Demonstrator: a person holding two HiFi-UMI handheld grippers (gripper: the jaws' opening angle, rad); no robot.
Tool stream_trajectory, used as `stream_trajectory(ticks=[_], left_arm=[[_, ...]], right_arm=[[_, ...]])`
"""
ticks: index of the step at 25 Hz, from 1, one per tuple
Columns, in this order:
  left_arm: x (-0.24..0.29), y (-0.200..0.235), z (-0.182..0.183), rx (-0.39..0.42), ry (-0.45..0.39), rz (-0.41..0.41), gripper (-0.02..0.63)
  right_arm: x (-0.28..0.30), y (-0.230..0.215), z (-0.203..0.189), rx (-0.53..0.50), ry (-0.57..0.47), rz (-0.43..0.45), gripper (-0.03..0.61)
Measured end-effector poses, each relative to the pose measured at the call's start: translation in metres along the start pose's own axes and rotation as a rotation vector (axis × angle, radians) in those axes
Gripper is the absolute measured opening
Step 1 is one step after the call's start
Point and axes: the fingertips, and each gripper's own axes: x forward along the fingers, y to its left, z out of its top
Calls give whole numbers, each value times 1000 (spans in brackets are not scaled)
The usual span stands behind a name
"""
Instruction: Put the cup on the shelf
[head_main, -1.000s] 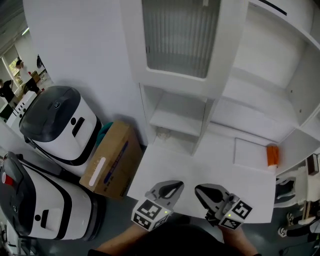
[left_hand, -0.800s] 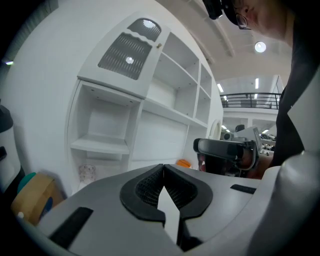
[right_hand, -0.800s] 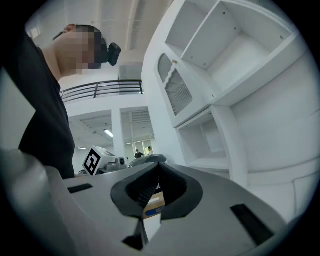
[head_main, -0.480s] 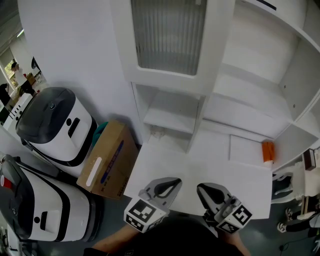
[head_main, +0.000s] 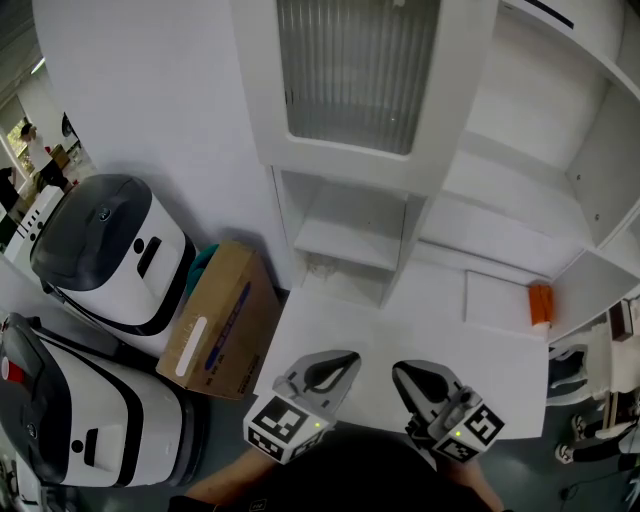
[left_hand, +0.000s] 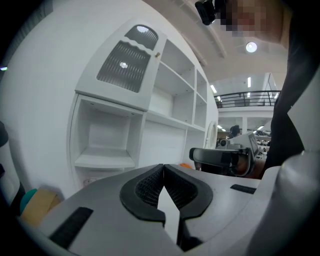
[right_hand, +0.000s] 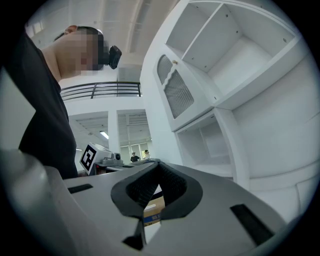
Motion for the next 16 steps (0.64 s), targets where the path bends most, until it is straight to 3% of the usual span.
stream_trajectory(ticks=[16], left_arm=[[0,23,8,7,-25,12,12]], right_arm=[[21,-6,6,-30,-5,24,15]])
